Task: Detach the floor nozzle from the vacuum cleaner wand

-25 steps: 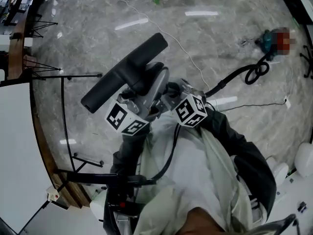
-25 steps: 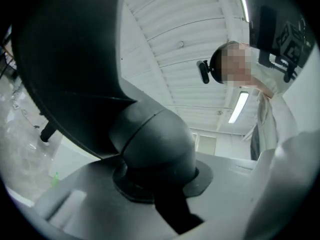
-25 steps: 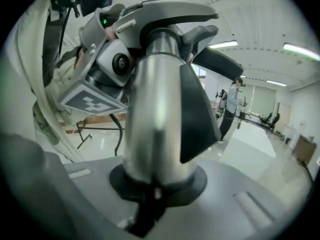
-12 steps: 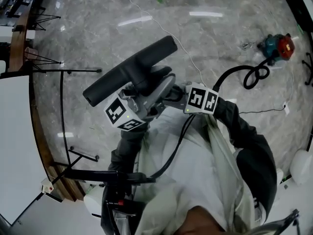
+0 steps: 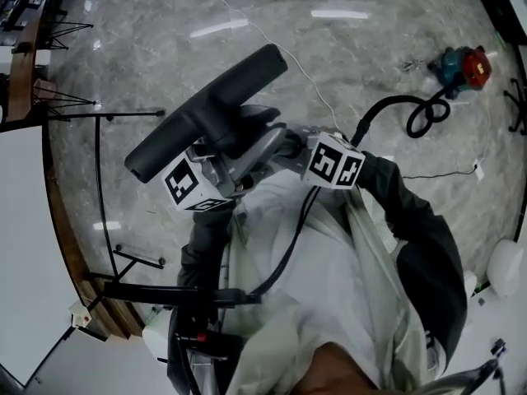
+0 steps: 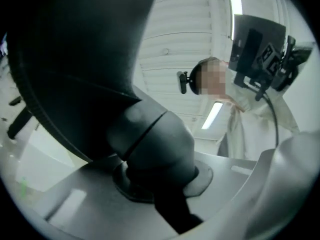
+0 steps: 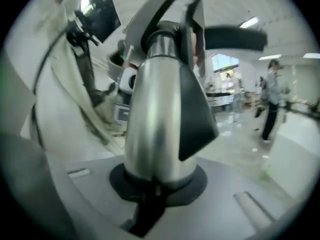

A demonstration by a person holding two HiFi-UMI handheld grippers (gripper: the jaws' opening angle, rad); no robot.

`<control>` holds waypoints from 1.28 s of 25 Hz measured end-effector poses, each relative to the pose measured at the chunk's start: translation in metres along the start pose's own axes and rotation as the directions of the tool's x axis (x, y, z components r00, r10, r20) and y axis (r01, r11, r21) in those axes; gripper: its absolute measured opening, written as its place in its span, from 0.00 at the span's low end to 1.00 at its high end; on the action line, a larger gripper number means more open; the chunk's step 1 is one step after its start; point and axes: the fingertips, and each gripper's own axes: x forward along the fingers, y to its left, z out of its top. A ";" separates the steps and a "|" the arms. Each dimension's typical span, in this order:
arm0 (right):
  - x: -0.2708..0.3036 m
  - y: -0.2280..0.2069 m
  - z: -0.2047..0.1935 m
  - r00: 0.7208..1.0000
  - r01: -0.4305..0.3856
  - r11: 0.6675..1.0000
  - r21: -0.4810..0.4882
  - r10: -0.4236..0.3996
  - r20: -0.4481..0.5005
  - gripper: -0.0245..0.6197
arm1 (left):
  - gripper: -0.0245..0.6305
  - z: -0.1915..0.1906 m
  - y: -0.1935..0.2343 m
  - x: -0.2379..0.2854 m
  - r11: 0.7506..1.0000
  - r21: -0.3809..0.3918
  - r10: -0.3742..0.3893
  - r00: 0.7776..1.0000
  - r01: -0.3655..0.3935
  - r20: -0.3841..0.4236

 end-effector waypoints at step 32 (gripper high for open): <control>0.041 -0.001 -0.001 0.942 0.330 0.934 0.133 -0.317 -0.111 0.10 | 0.15 -0.003 0.032 -0.051 0.961 -0.124 0.245 0.968 -0.249 -0.046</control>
